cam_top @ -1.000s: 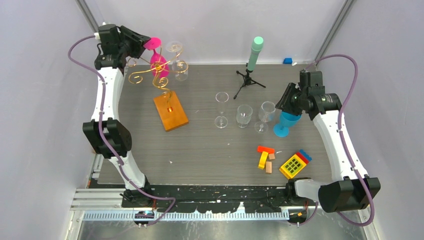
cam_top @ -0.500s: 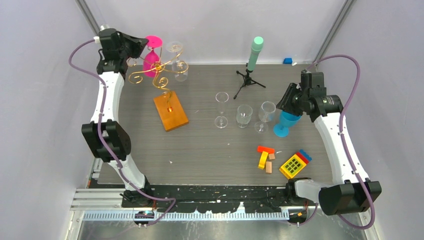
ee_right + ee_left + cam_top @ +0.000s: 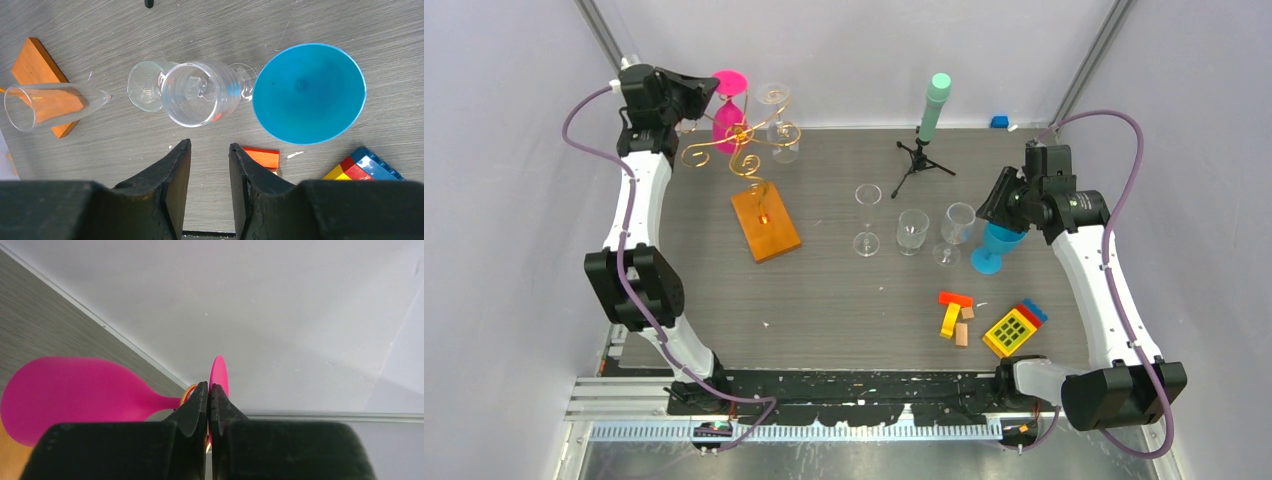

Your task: Take the wine glass off the wine glass rack

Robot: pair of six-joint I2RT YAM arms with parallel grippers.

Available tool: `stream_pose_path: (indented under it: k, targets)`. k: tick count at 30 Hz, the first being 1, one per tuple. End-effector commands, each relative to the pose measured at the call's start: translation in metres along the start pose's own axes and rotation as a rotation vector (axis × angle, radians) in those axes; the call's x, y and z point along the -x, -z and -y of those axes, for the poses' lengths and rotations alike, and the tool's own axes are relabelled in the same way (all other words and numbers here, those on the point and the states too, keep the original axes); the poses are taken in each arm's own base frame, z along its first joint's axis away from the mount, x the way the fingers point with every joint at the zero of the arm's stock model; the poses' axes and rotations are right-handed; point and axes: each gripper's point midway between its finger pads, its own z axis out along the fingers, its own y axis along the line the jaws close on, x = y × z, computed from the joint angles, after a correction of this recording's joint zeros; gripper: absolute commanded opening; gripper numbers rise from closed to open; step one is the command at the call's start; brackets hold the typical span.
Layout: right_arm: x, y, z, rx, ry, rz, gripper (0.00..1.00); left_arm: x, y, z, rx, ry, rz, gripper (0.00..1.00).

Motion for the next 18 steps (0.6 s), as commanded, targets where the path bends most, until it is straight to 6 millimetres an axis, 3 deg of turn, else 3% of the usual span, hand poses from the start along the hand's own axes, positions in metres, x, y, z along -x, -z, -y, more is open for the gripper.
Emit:
stream_pose_path:
  k: [1,9,18]
  targets:
    - [0.012,0.010,-0.005,0.026,0.003,0.064,0.39,0.012,0.015,0.052,-0.179,-0.015,0.017,0.00]
    - [0.012,0.010,-0.005,0.023,0.006,0.068,0.39,-0.006,0.009,0.069,-0.302,0.025,-0.114,0.00]
    - [0.014,0.008,-0.008,0.030,0.002,0.061,0.39,-0.015,0.029,0.073,-0.317,0.011,-0.146,0.00]
